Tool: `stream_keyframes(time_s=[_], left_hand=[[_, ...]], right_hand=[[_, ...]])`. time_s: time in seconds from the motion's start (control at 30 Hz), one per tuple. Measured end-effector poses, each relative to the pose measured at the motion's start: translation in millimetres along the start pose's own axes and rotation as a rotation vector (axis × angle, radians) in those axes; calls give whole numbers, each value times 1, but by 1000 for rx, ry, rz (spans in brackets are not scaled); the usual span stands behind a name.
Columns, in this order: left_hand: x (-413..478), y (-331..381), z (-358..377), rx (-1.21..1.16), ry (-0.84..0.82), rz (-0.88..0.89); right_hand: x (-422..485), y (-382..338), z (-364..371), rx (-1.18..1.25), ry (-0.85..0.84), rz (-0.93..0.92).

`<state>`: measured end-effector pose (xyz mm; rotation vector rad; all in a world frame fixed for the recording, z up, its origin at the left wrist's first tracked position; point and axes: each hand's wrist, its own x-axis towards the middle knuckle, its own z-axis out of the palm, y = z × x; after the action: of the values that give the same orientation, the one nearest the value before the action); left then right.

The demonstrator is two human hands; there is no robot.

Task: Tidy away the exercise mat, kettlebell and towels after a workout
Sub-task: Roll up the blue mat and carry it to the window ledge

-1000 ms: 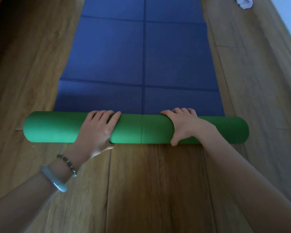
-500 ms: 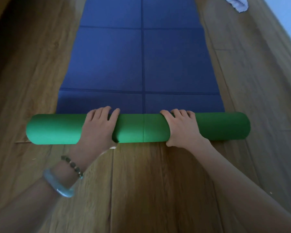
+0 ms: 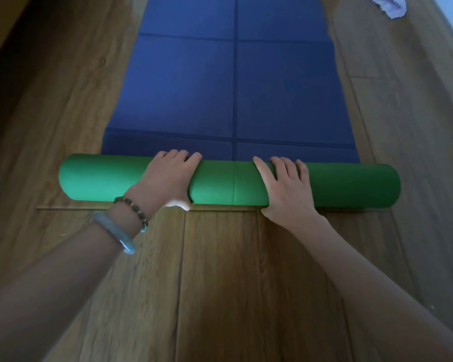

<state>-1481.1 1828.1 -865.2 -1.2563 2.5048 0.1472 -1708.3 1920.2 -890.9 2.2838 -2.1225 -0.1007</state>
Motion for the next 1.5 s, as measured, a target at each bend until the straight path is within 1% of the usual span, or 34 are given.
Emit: stream_keyframes(time_s=[0.17,0.2,0.3,0.4,0.53,0.7,0.77,0.83,0.97,1.03,1.1,1.2,1.37,1.43,1.5], left_hand=[[7,-5,-5,-51,0,-9],[4,-4,-3,-61,25,-18],[-9,4,11,-34,173,-43],[-13,7,20,-5,262,-51],[-16,6,18,-6,268,-53],[-46,20,27,-21,275,-27],[-61,25,32,-28,265,2],[-73,27,37,-35,221,30],[-82,31,24,-26,-21,96],[-77,29,19,-76,-93,104],[-69,26,14,-112,-115,98],[-68,20,12,-146,-96,90],[-85,36,30,-127,199,28],[-84,46,40,-107,235,3],[-80,49,45,-62,284,8]], right_hand=[[15,5,-5,-11,-20,-4],[17,6,-6,-7,-38,-10],[19,6,-7,7,-54,-8],[16,5,-6,-10,-45,0],[10,4,-7,-14,-45,-16],[-22,-1,-7,12,-59,-34],[-38,-4,-11,15,-126,-49],[-52,-8,-18,24,-213,-76],[-63,-12,-30,82,-365,-104],[-59,-11,-32,97,-404,-113],[-48,-7,-34,96,-462,-126],[-29,-1,-38,131,-581,-131],[0,6,-44,250,-773,-108],[9,9,-47,323,-856,-78],[12,10,-49,330,-875,-59]])
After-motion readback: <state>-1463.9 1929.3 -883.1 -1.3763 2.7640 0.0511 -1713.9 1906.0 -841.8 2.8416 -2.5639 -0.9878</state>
